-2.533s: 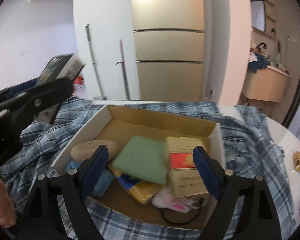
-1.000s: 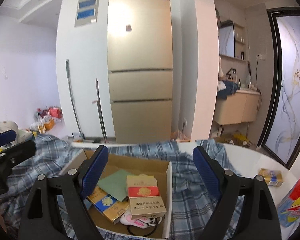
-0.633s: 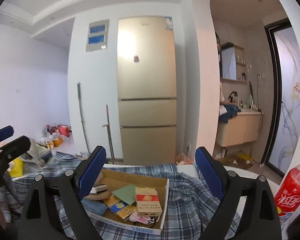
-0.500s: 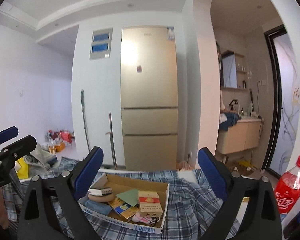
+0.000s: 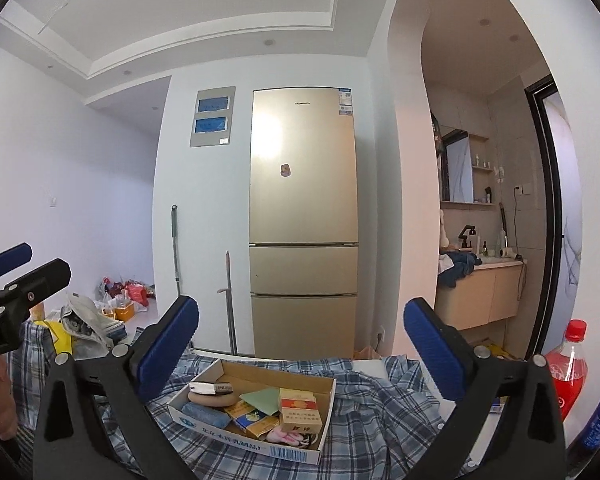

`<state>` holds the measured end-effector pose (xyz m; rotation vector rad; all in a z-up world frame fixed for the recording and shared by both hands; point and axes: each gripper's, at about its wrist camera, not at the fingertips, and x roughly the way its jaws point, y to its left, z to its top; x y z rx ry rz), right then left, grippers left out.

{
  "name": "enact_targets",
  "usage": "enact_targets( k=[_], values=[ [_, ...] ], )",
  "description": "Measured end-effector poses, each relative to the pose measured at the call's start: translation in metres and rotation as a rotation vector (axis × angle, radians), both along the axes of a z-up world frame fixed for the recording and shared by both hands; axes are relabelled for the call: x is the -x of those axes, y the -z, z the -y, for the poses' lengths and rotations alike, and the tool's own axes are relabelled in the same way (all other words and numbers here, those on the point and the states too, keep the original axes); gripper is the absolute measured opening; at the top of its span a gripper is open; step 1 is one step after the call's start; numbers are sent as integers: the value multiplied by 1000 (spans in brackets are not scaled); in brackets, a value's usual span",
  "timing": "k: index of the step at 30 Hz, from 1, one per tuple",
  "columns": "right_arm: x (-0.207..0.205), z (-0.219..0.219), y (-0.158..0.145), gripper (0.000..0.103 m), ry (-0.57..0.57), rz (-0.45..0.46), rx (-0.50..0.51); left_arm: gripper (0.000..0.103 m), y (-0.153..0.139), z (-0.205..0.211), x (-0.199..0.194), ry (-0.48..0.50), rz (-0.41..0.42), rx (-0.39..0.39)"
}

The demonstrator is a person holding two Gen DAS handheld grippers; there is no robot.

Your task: Organize soft objects

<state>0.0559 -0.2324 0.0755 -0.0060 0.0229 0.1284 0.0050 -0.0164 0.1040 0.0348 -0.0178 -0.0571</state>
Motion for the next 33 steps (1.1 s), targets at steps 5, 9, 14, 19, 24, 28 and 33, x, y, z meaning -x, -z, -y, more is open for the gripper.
enact_targets(
  k=[5, 9, 14, 19, 24, 28, 33],
  values=[
    [4, 0, 14, 103, 6, -2, -2, 103, 26, 1, 6, -45, 25, -18],
    [6, 0, 27, 103, -1, -7, 3, 103, 44, -2, 3, -47, 13, -15],
    [4, -1, 49, 103, -15, -40, -13, 103, 66, -11, -5, -43, -15, 7],
    [3, -9, 70, 102, -26, -50, 15, 103, 87, -16, -10, -94, -36, 16],
    [2, -10, 82, 103, -35, -70, 26, 103, 100, -13, -13, -75, -57, 1],
    [5, -7, 82, 103, -31, -52, 15, 103, 102, -7, -12, -58, -49, -24],
    [6, -6, 83, 103, -32, -53, 9, 103, 103, -2, -11, -65, -44, -51]
  ],
)
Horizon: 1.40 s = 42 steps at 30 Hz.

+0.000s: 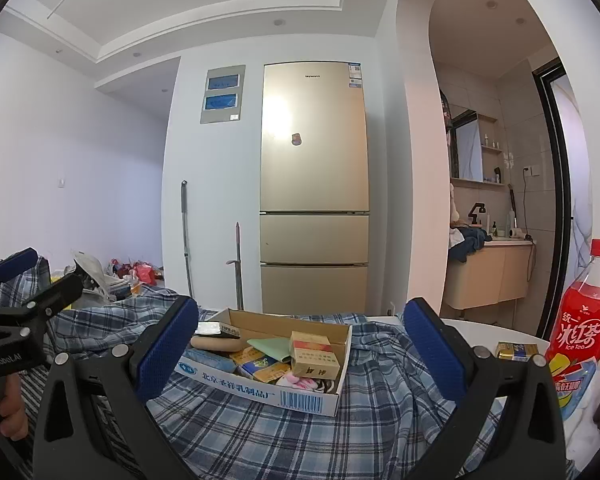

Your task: Organize soft objects

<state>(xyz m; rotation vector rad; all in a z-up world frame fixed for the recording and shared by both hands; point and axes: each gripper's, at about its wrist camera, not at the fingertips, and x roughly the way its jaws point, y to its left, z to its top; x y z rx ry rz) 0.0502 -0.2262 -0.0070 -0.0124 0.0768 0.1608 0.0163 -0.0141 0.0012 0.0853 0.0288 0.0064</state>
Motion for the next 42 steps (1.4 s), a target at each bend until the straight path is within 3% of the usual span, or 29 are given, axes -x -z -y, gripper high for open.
enact_targets(
  k=[42],
  values=[
    [-10, 2, 2, 103, -10, -39, -12, 103, 1, -4, -5, 11, -36, 28]
  ],
)
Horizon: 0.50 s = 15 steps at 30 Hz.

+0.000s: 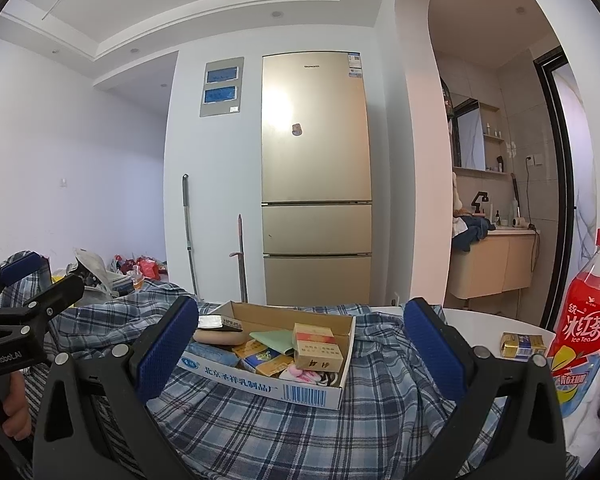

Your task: Organize soft objects

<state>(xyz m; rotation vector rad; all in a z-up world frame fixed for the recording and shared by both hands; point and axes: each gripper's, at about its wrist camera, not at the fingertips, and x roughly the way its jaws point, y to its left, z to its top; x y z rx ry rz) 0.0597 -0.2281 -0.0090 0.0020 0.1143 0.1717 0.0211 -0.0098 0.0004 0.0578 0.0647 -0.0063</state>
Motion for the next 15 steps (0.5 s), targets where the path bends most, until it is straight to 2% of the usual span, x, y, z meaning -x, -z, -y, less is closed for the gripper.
enact_targets(
  k=[15],
  values=[
    [1, 0, 0, 103, -1, 8, 4, 103, 0, 0, 1, 0, 3, 3]
  ],
)
